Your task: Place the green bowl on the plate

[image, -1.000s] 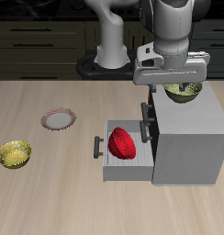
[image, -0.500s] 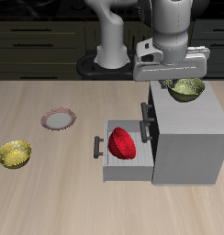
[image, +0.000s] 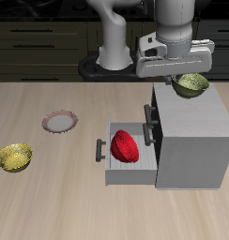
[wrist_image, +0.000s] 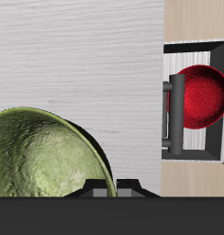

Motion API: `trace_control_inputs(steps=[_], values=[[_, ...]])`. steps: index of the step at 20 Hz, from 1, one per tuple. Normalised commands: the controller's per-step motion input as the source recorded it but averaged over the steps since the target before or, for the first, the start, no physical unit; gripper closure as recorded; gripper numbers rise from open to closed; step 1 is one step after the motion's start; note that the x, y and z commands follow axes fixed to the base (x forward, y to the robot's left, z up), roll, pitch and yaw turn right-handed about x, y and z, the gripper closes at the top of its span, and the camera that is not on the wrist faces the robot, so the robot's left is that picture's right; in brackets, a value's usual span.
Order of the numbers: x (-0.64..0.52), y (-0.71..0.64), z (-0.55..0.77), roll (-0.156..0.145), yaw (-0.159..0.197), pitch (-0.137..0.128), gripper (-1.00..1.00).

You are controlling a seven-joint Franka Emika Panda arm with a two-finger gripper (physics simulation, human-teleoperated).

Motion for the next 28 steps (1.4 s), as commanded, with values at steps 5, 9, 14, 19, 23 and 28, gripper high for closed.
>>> trace_control_inputs(steps=[5,9,14,19,23,28], values=[[-0.15,-0.10,0.22,-0.001,0.032,-0.048,1.00],[-0.12,-0.22,0.11,-0.023,0.010,-0.024,1.00],[-0.18,-0.44,0.17,-0.049,0.010,-0.032,1.00],[-0.09,-0.25,0.10,-0.028,-0.007,-0.018,1.00],[-0.14,-0.40,0.10,-0.044,-0.005,-0.024,1.00],[-0.05,-0.28,0.06,-0.028,-0.004,-0.013,1.00]])
